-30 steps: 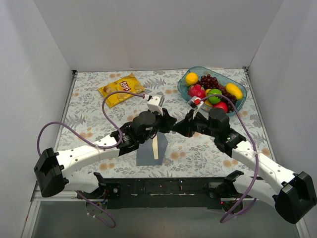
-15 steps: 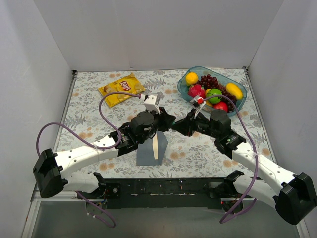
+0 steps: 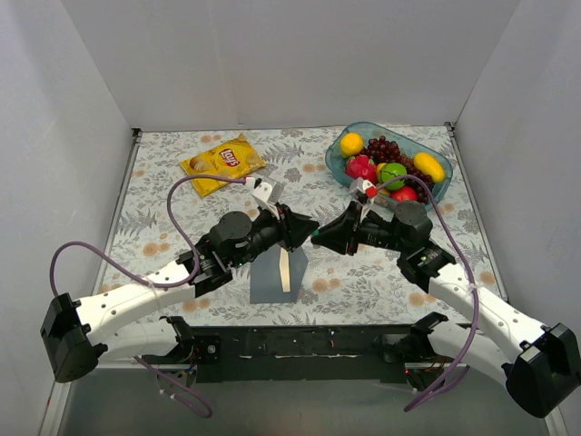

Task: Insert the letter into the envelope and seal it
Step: Unscrew the solid glue.

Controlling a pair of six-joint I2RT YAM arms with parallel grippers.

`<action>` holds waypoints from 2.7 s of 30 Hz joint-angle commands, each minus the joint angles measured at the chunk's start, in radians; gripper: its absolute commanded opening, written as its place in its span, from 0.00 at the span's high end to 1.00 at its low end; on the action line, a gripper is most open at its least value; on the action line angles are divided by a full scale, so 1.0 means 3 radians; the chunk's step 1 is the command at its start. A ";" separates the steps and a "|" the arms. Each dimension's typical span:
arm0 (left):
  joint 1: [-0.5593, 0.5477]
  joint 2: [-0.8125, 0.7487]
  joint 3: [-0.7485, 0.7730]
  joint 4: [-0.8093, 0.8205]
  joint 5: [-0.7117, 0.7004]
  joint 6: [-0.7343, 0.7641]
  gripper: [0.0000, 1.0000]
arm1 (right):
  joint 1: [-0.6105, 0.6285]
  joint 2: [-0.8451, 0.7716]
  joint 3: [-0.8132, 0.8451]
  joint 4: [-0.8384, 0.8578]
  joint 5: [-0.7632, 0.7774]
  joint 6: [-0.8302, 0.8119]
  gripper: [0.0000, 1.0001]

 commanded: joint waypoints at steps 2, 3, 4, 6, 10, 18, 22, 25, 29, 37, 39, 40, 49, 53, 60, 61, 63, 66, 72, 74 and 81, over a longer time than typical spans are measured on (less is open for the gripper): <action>0.0121 -0.0331 -0.0173 0.0196 0.1031 0.0412 0.99 | -0.0035 -0.0117 0.0031 0.0623 -0.0894 -0.0083 0.99; 0.0121 -0.0347 -0.0173 0.0202 0.1255 0.0468 0.97 | -0.0045 -0.0122 0.0036 0.0695 -0.1047 -0.0068 0.99; 0.0136 -0.0357 -0.0163 0.0181 0.1334 0.0494 0.94 | -0.0040 -0.0122 0.0036 0.0715 -0.1119 -0.0063 0.99; 0.0152 -0.0367 -0.0137 0.0125 0.1436 0.0530 0.80 | -0.0045 -0.0127 0.0071 0.0736 -0.1267 -0.0053 0.99; 0.0172 -0.0378 -0.0122 0.0099 0.1289 0.0520 0.28 | -0.0045 -0.0122 0.0102 0.0625 -0.1126 -0.0078 0.99; 0.0177 -0.0388 0.0041 -0.0068 -0.0029 0.0265 0.09 | -0.0045 0.0036 0.0358 -0.0158 -0.0129 -0.0283 0.99; 0.0177 -0.0118 0.0338 -0.0422 -0.0420 0.0305 0.18 | -0.0040 0.0082 0.0394 -0.0220 -0.0021 -0.0267 0.99; 0.0167 -0.0046 0.0415 -0.0468 -0.0353 0.0326 0.25 | -0.0040 0.0103 0.0399 -0.0245 0.0025 -0.0267 0.99; 0.0126 0.0082 0.0486 -0.0529 -0.0363 0.0331 0.28 | -0.0040 0.0118 0.0399 -0.0266 0.0072 -0.0262 0.99; 0.0019 0.0231 0.0579 -0.0535 -0.0271 0.0408 0.38 | -0.0045 0.0139 0.0388 -0.0256 0.0097 -0.0247 0.99; 0.0009 0.0241 0.0584 -0.0535 -0.0292 0.0408 0.42 | -0.0040 0.0139 0.0388 -0.0256 0.0102 -0.0247 0.99; 0.0004 0.0241 0.0579 -0.0535 -0.0287 0.0408 0.45 | -0.0040 0.0139 0.0388 -0.0256 0.0102 -0.0247 0.99; -0.0001 0.0261 0.0589 -0.0535 -0.0230 0.0382 1.00 | -0.0040 0.0123 0.0368 -0.0256 0.0138 -0.0247 0.99; -0.0001 0.0267 0.0563 -0.0524 -0.0215 0.0331 1.00 | -0.0045 0.0128 0.0378 -0.0271 0.0199 -0.0247 0.92; -0.0007 0.0272 0.0553 -0.0514 -0.0215 0.0290 1.00 | -0.0040 0.0123 0.0342 -0.0154 0.0230 -0.0196 0.67; -0.0007 0.0272 0.0548 -0.0509 -0.0210 0.0290 1.00 | -0.0040 0.0128 0.0342 -0.0143 0.0230 -0.0196 0.66; -0.0007 0.0272 0.0553 -0.0504 -0.0200 0.0290 1.00 | -0.0040 0.0144 0.0343 -0.0148 0.0225 -0.0196 0.65; -0.0007 0.0272 0.0553 -0.0489 -0.0189 0.0290 1.00 | -0.0040 0.0164 0.0348 -0.0143 0.0205 -0.0191 0.63; -0.0007 0.0318 0.0558 -0.0468 -0.0144 0.0290 1.00 | -0.0040 0.0179 0.0348 -0.0108 0.0179 -0.0186 0.57; -0.0007 0.0328 0.0553 -0.0453 -0.0128 0.0280 1.00 | -0.0040 0.0195 0.0353 -0.0097 0.0169 -0.0170 0.56; -0.0007 0.0343 0.0548 -0.0381 -0.0108 0.0285 1.00 | -0.0040 0.0220 0.0358 -0.0087 0.0153 -0.0165 0.58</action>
